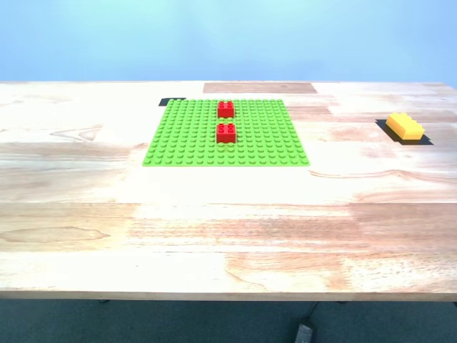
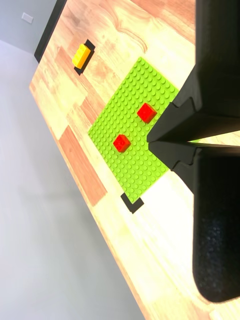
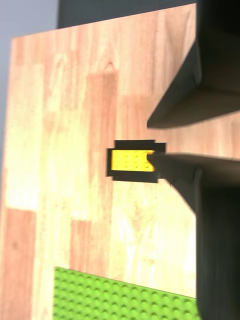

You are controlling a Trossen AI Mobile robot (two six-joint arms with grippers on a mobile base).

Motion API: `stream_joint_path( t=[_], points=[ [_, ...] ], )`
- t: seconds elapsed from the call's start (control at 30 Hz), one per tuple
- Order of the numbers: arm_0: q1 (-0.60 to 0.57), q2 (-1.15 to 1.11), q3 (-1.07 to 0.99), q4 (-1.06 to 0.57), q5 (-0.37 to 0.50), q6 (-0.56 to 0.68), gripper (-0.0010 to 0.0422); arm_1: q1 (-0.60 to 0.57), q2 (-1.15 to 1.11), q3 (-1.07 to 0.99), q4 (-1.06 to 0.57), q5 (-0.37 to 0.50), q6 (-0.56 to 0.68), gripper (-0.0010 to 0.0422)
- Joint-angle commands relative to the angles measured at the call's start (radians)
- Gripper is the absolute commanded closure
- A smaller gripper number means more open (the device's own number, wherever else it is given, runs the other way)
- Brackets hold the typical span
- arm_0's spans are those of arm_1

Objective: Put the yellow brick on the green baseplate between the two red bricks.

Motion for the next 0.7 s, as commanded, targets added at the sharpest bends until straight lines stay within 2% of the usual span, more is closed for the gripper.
stream_joint_path(
  t=[0.03,0.2,0.27,0.33,0.7],
  points=[
    [0.0,-0.004,-0.002,0.02,0.001,0.0,0.0413,0.003,0.052,0.027,-0.018,0.002,0.002,0.0228],
    [0.0,-0.009,-0.002,0.038,0.003,0.0,0.0413,0.002,0.134,0.027,0.013,0.0,-0.005,0.0078],
    [0.0,-0.009,-0.002,0.035,0.002,0.0,0.0412,0.002,0.178,0.027,0.031,0.003,-0.004,0.0042],
    [0.0,-0.01,-0.002,0.034,0.001,0.0,0.0413,0.002,0.227,0.026,0.04,0.003,-0.005,0.0036],
    [0.0,-0.016,-0.002,0.035,0.001,0.0,0.0412,-0.016,0.473,0.025,0.161,-0.002,-0.023,0.0061]
  ],
)
